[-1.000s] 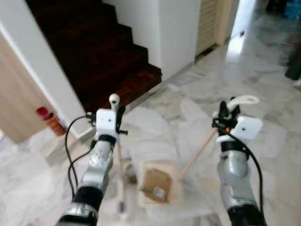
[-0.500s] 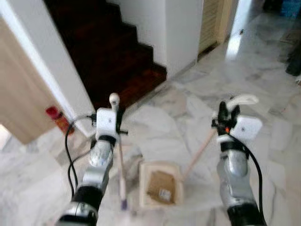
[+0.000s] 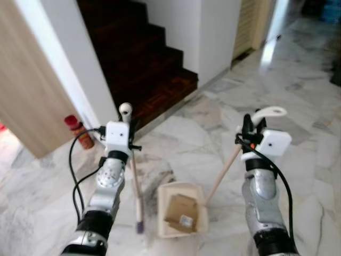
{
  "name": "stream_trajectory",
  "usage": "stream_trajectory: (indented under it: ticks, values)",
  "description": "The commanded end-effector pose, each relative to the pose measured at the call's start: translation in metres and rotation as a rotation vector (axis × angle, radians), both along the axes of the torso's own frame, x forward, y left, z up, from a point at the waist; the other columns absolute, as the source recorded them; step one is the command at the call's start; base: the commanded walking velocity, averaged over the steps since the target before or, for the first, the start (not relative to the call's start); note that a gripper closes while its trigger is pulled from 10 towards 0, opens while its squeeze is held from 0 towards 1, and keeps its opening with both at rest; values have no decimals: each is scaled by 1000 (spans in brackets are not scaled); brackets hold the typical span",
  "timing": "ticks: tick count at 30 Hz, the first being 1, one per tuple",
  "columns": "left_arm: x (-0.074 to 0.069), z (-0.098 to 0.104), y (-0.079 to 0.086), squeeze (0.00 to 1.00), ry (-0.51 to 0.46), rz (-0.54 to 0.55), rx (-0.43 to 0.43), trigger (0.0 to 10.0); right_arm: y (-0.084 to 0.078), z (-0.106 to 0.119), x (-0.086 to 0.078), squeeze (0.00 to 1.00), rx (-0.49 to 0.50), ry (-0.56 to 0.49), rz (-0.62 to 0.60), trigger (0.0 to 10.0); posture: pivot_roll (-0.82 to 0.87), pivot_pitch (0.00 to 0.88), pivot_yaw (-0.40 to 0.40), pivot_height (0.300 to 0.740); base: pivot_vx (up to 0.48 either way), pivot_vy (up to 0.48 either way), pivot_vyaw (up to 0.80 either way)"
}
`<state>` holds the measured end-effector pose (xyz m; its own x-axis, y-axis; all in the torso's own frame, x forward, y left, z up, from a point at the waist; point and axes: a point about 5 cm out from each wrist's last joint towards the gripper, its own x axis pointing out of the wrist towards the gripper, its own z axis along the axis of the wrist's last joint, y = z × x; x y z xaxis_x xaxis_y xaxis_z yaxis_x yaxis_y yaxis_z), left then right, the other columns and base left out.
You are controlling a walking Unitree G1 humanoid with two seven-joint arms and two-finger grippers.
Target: Sweep floor
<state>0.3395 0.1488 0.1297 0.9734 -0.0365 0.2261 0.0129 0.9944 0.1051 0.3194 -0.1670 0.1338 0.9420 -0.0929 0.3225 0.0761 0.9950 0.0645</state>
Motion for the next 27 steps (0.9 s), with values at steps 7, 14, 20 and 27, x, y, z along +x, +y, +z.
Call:
stream_trajectory:
  ticks: [7, 14, 20, 27]
  values:
    - [0, 9, 2, 0, -44, 20, 3, 10000, 7, 13, 3, 0, 5, -61, 31, 10000, -90, 0, 81, 740, 0, 304, 634]
    - [-1, 8, 1, 0, -42, 20, -1, 10000, 7, 12, 3, 0, 0, -59, 34, 10000, -91, 0, 77, 740, 0, 305, 656]
    - [-2, 7, 0, 0, -40, 21, -1, 10000, 8, 12, 3, 0, -1, -57, 43, 10000, -91, 0, 76, 740, 0, 304, 652]
    - [-2, 7, 0, 0, -40, 19, 0, 10000, 10, 11, 3, 0, -2, -55, 50, 10000, -90, 0, 75, 740, 0, 304, 547]
